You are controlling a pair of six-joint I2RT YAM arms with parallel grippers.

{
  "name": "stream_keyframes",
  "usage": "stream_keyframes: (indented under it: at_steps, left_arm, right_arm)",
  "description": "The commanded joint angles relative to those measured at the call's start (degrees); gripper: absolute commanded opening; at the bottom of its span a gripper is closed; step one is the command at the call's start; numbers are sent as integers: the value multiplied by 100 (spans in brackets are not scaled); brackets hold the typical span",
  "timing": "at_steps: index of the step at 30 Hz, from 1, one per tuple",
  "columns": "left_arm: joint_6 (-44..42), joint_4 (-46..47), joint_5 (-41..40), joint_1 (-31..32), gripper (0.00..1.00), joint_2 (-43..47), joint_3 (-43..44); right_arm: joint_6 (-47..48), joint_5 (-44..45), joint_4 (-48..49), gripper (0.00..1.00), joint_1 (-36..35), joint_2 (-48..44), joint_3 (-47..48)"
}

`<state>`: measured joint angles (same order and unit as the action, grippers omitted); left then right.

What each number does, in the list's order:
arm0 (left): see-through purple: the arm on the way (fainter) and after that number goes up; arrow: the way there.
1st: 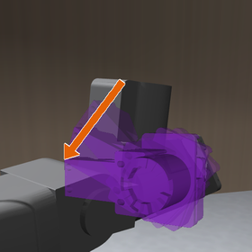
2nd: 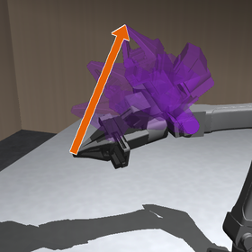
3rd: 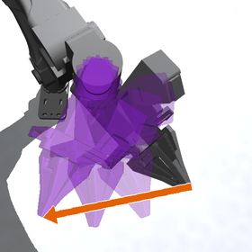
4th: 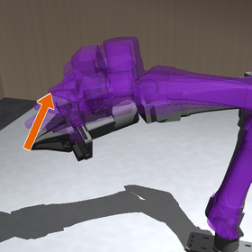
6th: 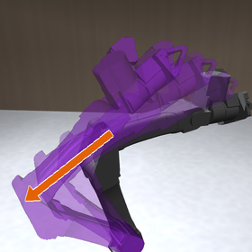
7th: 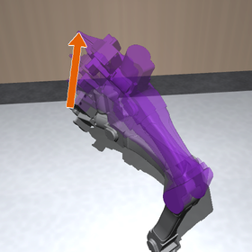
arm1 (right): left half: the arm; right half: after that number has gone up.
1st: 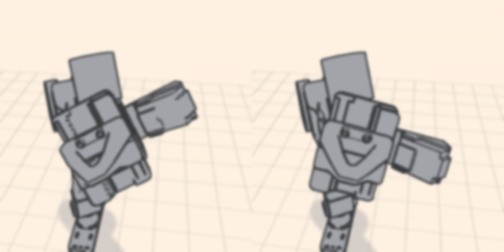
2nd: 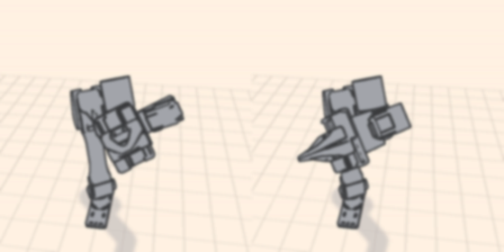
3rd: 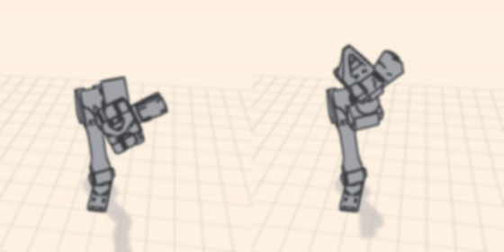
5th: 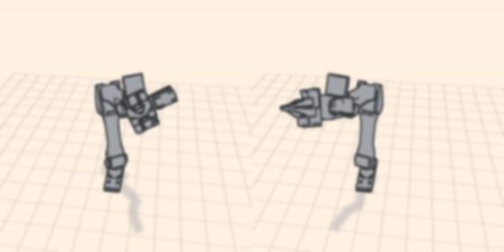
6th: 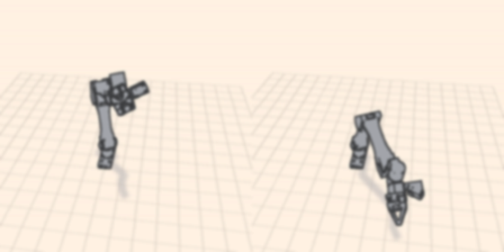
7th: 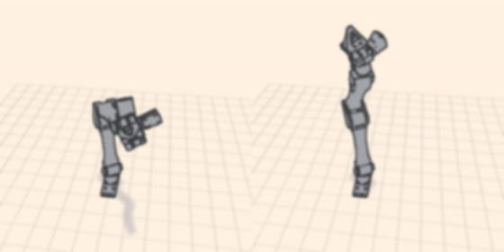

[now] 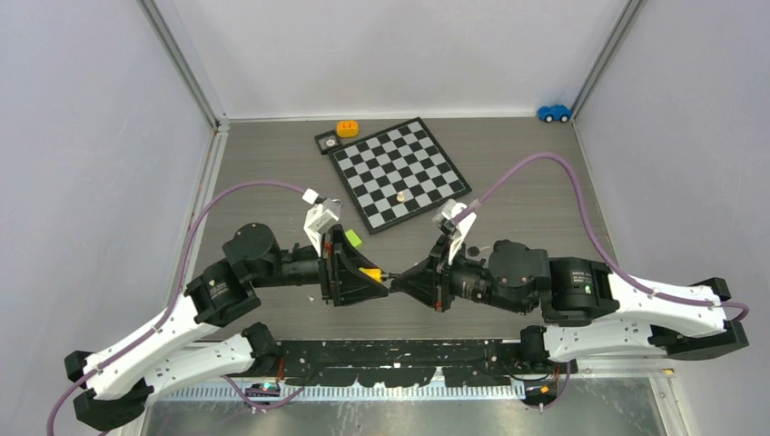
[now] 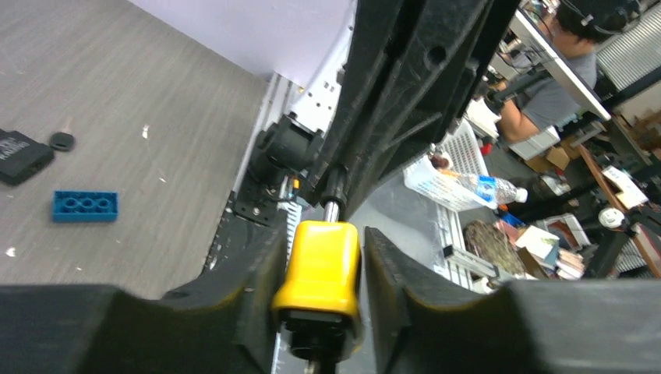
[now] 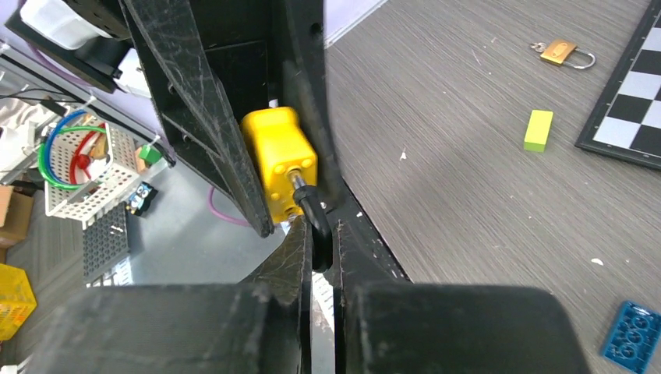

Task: Lock with the key
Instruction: Lock the lock.

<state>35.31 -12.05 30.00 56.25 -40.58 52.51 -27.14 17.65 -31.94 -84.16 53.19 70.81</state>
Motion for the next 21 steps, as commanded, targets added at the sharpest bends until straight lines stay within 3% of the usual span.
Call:
stream_keyframes:
  at_steps: [1,9,21]
  left_arm:
    - [64,733,-277,-26,50,151,128]
    - [186,968,-258,-26,58,178,-19]
    - [186,1134,-30,-26,64,207,-117]
  right_arm:
    - [-131,530,828,0,-4,-308,-305]
    - [-247,841,1190,1,-8,-648,-591]
    - [100,106,1654,0,-6,-1023,-762]
